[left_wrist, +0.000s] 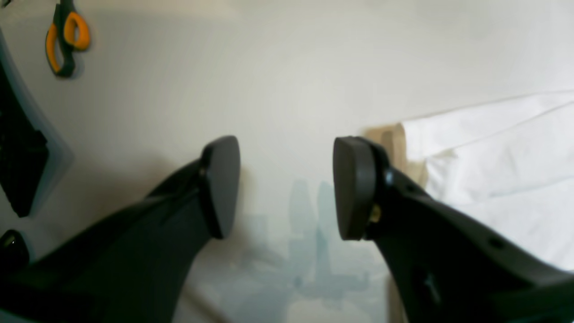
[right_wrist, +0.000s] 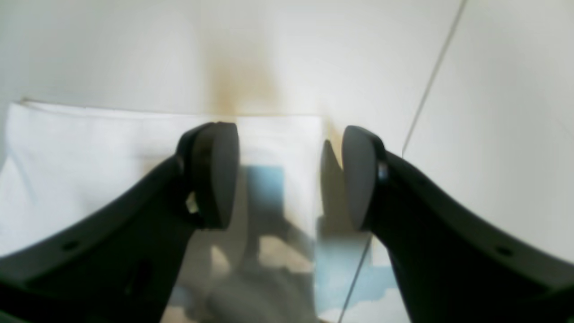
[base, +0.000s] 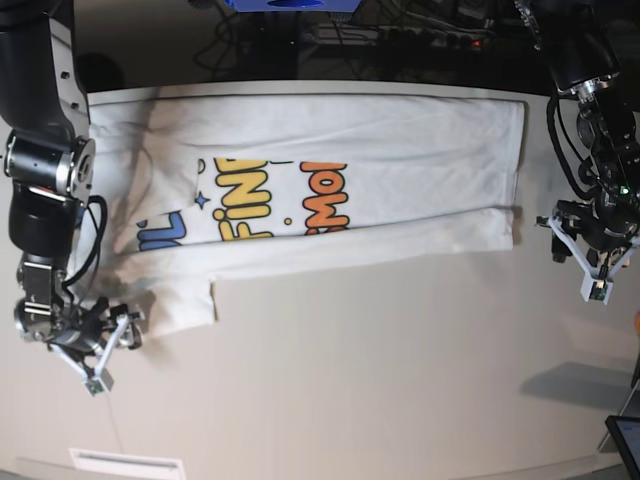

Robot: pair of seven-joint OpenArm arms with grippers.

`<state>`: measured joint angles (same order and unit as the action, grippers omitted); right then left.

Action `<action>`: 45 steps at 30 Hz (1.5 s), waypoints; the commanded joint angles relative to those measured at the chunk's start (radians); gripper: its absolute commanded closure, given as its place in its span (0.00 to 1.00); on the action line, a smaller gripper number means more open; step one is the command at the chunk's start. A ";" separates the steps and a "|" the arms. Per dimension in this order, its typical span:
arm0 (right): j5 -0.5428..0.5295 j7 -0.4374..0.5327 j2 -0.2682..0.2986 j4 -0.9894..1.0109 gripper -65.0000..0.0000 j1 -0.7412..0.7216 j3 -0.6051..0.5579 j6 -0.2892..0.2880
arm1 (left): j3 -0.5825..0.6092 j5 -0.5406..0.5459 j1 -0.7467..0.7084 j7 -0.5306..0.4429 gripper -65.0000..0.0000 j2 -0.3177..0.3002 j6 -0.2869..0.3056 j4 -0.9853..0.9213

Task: Fold the T-shirt properly
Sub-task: 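Release the fold and move the right gripper to the protruding sleeve corner, then grasp the sleeve corner with the right gripper and fold it onto the shirt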

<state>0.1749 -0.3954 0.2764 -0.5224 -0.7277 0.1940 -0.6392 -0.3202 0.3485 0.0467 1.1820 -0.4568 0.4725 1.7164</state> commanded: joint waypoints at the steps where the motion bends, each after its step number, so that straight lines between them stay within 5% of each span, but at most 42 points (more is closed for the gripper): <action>1: -0.013 0.031 0.019 -0.009 0.45 -0.037 0.000 0.023 | -0.007 0.002 0.014 -0.017 0.49 -0.021 -0.004 0.014; 30: -0.013 0.112 0.021 0.126 0.46 -0.033 -0.003 0.049 | -0.006 0.002 0.014 -0.011 0.50 -0.026 -0.004 0.015; 32: -0.013 0.112 0.021 0.126 0.56 -0.033 -0.003 0.049 | -0.006 0.002 0.014 -0.011 0.50 -0.026 -0.004 0.015; 37: -0.015 0.112 0.021 0.126 1.00 -0.033 -0.001 0.049 | -0.001 0.002 0.014 -0.011 0.50 -0.026 -0.004 0.014; 45: -0.016 0.106 0.021 0.124 1.00 -0.033 0.002 0.049 | 0.002 0.002 0.014 -0.011 0.50 -0.026 -0.007 0.012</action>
<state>0.1623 -0.2893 0.2867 -0.3878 -0.7284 0.1921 -0.5926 -0.3141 0.3485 0.0467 1.1854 -0.4599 0.4721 1.7164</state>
